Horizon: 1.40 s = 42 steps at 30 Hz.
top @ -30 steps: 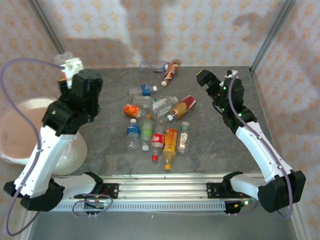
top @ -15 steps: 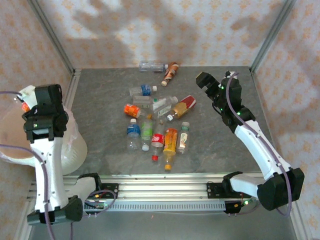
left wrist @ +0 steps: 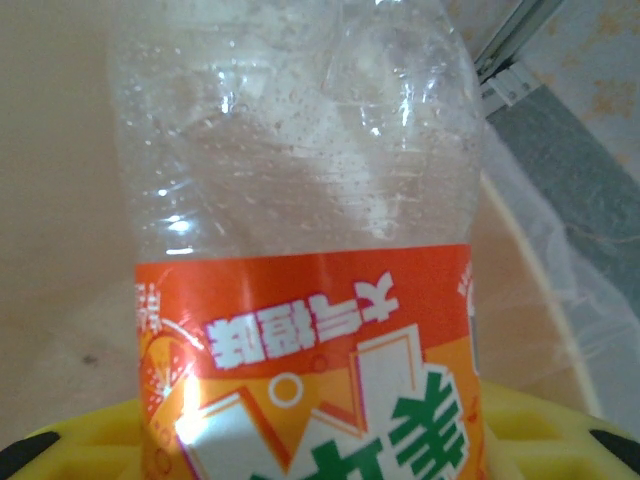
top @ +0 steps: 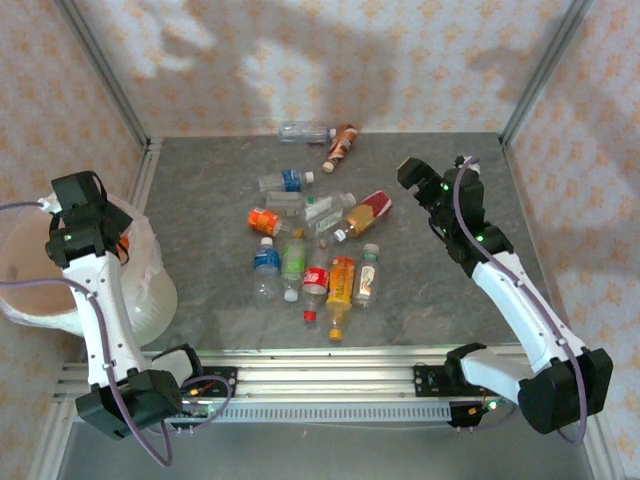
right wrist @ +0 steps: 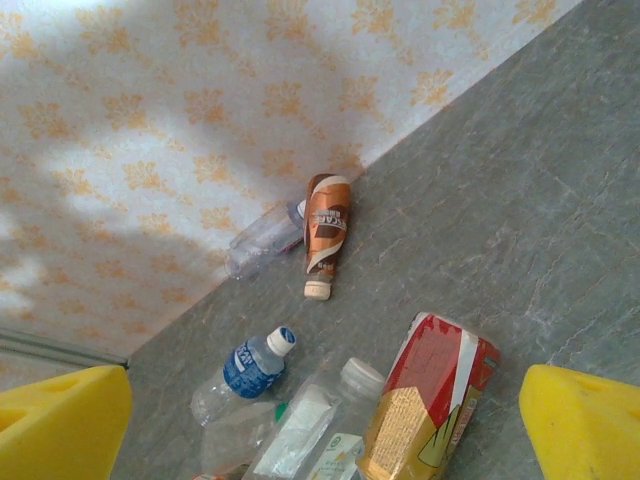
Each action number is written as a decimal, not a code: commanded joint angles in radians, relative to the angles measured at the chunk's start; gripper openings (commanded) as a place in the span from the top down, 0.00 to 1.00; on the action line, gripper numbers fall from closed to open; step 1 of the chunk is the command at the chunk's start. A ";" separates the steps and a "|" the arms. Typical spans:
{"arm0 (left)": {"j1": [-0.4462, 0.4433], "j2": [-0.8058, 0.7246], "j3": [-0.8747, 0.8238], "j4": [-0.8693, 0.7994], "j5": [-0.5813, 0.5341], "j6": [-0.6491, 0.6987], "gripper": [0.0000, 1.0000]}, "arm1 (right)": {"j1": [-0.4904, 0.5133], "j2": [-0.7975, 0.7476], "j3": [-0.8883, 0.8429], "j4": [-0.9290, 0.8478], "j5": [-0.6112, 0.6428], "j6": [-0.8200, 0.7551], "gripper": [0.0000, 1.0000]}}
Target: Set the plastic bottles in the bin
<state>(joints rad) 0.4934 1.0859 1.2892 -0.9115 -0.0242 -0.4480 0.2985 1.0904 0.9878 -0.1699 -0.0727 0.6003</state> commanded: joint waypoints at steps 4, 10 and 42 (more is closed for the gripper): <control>0.003 0.039 0.003 0.100 0.052 -0.052 0.60 | 0.005 -0.028 -0.012 -0.023 0.044 -0.030 0.00; 0.002 0.065 -0.004 0.125 0.034 -0.055 0.59 | 0.004 -0.024 -0.021 -0.013 0.059 -0.027 0.00; -0.004 -0.202 0.136 0.105 0.458 -0.017 0.00 | 0.130 -0.068 -0.296 -0.329 -0.182 0.154 0.01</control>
<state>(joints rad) 0.4927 0.9028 1.4010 -0.8799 0.1917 -0.4480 0.3756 1.0710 0.6975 -0.4175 -0.1932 0.7593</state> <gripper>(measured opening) 0.997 0.993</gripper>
